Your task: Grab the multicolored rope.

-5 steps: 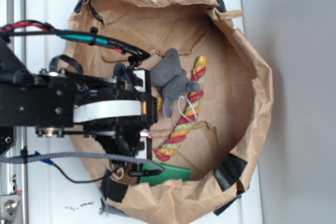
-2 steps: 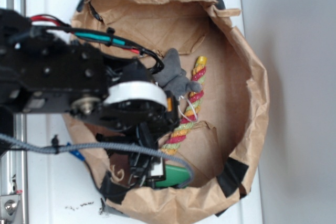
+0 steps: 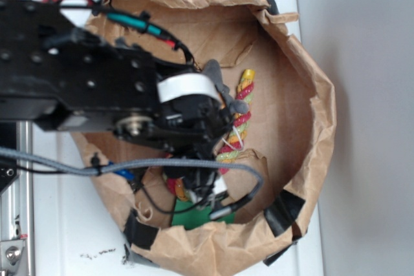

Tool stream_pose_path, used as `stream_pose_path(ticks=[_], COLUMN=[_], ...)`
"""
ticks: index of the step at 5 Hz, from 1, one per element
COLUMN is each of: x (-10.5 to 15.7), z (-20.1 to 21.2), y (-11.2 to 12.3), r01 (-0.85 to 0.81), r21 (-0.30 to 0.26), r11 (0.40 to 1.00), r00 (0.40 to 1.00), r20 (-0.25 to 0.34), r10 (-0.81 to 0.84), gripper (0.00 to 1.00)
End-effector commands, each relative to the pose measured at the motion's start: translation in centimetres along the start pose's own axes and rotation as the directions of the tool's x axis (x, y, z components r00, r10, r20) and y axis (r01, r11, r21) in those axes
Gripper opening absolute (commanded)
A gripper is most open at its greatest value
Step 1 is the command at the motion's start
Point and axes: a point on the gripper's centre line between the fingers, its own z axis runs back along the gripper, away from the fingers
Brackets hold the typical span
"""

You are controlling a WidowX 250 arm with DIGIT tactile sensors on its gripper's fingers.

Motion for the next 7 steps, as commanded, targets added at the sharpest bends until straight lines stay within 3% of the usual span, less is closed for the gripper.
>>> stream_pose_path(ticks=[1, 3, 5, 6, 7], x=[1.4, 2.7, 1.8, 1.1, 0.9], z=[0.0, -2.1, -4.4, -3.9, -1.6], y=[-0.7, -0.5, -0.3, -0.3, -0.5], r01=[-0.063, -0.136, -0.120, -0.110, -0.103], r21=[-0.005, 0.049, 0.171, 0.189, 0.160], r11=[0.998, 0.990, 0.978, 0.976, 0.982], r00=[0.995, 0.988, 0.992, 0.994, 0.993], r20=[0.080, 0.083, 0.049, 0.004, -0.046], r10=[0.063, 0.132, 0.113, 0.111, 0.112], gripper=[1.00, 1.00, 1.00, 1.00, 1.00])
